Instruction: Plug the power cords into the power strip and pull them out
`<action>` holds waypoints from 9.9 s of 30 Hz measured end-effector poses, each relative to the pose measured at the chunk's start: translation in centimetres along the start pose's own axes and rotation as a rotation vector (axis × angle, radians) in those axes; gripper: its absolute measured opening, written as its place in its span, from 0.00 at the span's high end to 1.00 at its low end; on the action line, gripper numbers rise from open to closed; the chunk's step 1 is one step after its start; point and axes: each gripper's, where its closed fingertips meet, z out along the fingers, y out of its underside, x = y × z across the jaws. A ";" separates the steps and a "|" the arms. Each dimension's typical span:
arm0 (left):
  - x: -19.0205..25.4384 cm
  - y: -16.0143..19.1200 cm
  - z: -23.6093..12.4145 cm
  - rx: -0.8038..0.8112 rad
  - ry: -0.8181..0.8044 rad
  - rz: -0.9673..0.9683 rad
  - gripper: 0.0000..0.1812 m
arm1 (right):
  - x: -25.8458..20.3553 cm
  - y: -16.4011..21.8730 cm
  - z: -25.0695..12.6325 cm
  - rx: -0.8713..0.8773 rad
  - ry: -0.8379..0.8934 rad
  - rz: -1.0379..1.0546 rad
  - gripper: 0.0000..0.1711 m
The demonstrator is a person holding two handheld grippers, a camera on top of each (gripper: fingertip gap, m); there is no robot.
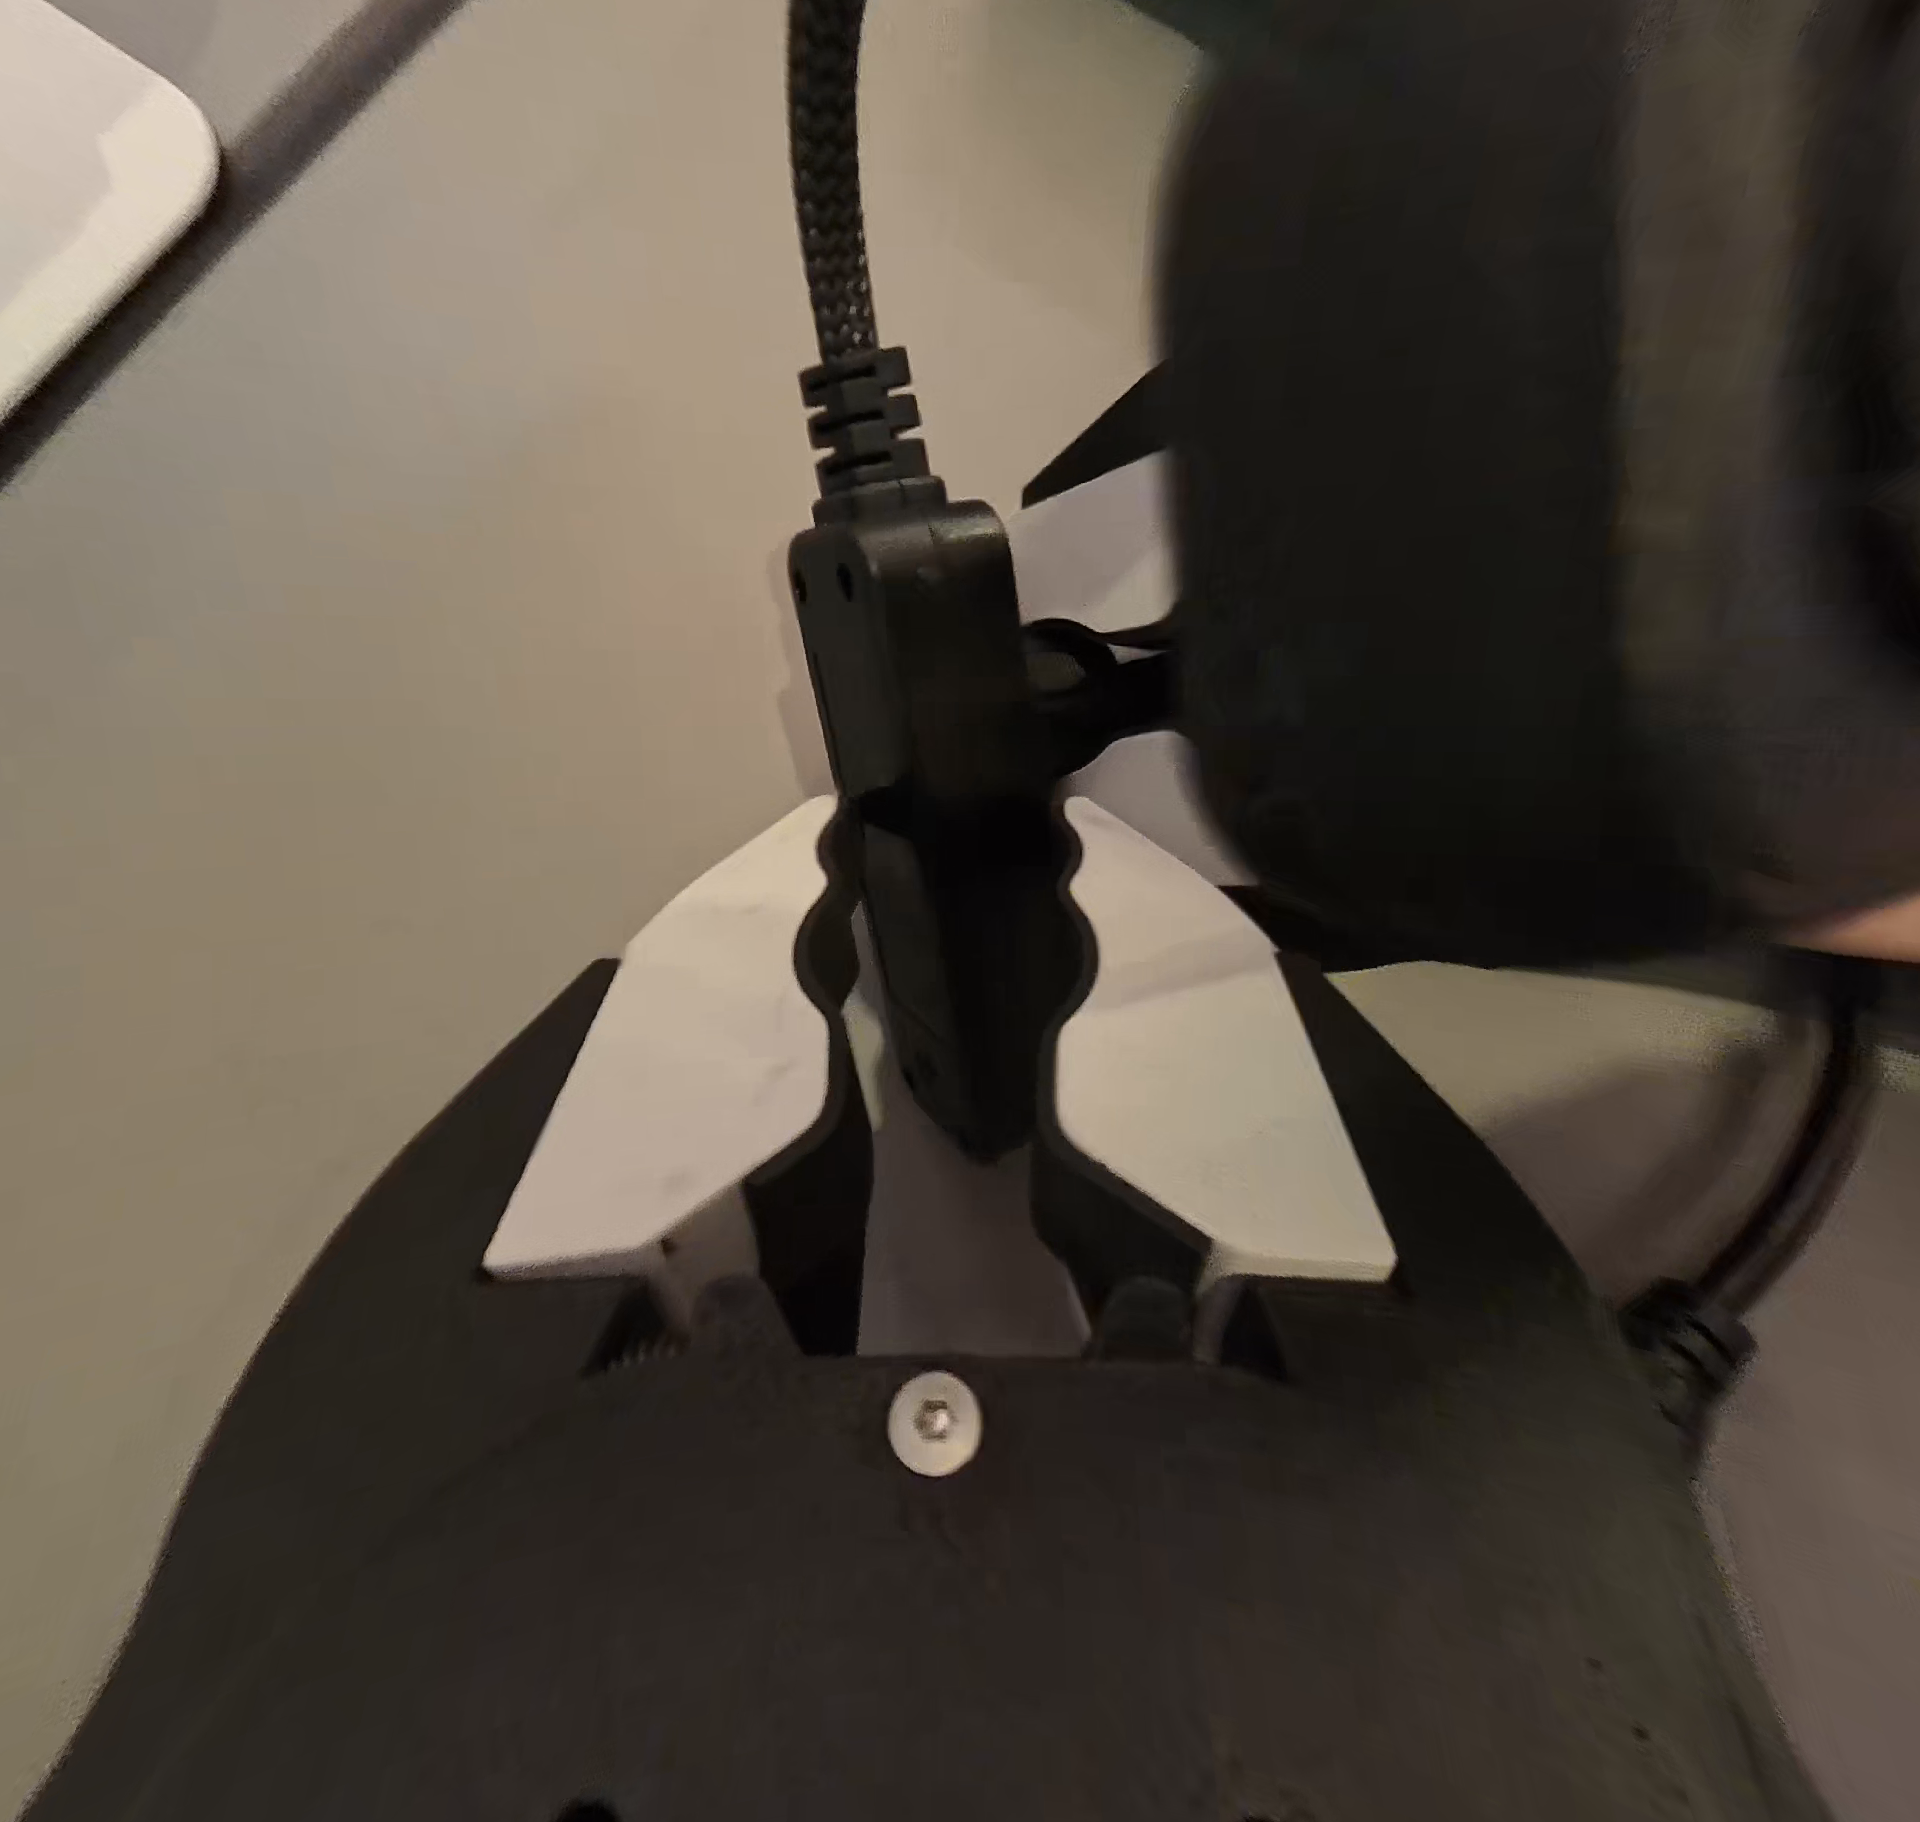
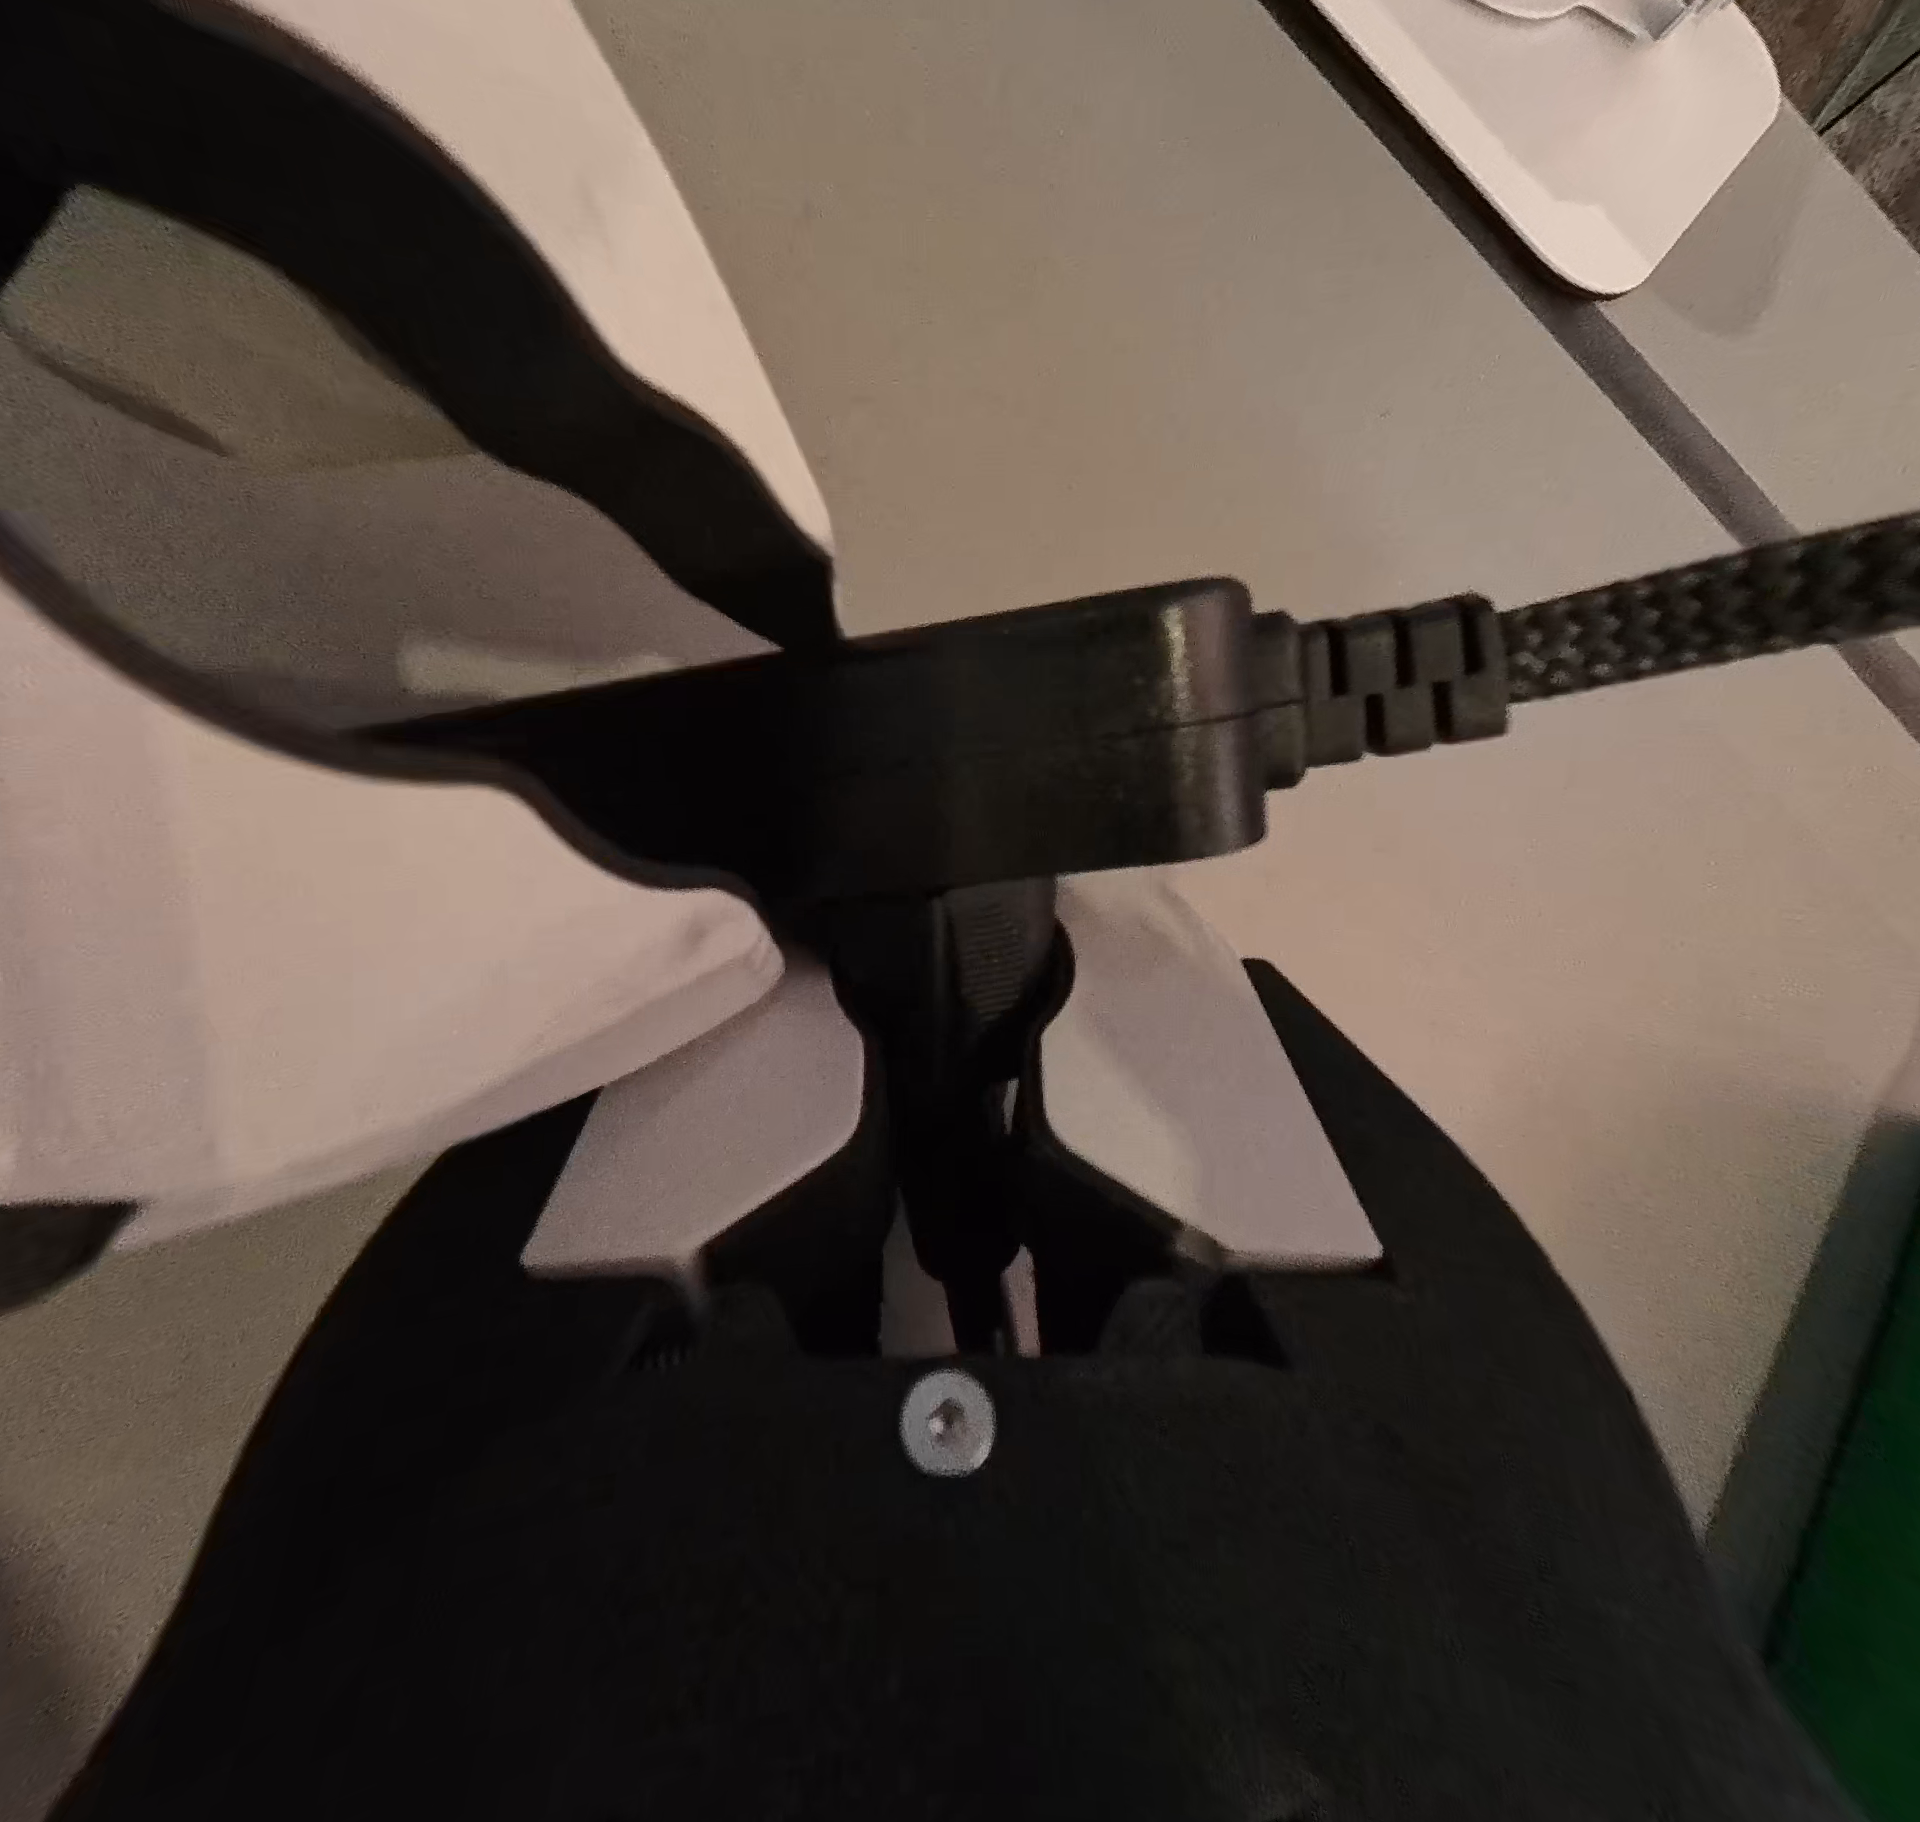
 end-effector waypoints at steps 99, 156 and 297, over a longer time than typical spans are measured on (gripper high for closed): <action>3.7 1.3 -1.0 0.081 0.607 -0.170 0.73 | -0.6 -1.2 -2.7 0.177 -0.094 0.020 0.88; -1.3 5.7 -1.0 -0.213 0.267 -0.021 0.80 | -3.7 -1.7 -2.7 0.189 -0.190 -0.986 0.76; -2.6 5.6 1.6 -0.077 0.139 0.090 0.84 | -5.5 -0.9 -2.1 0.066 -0.320 -1.293 0.76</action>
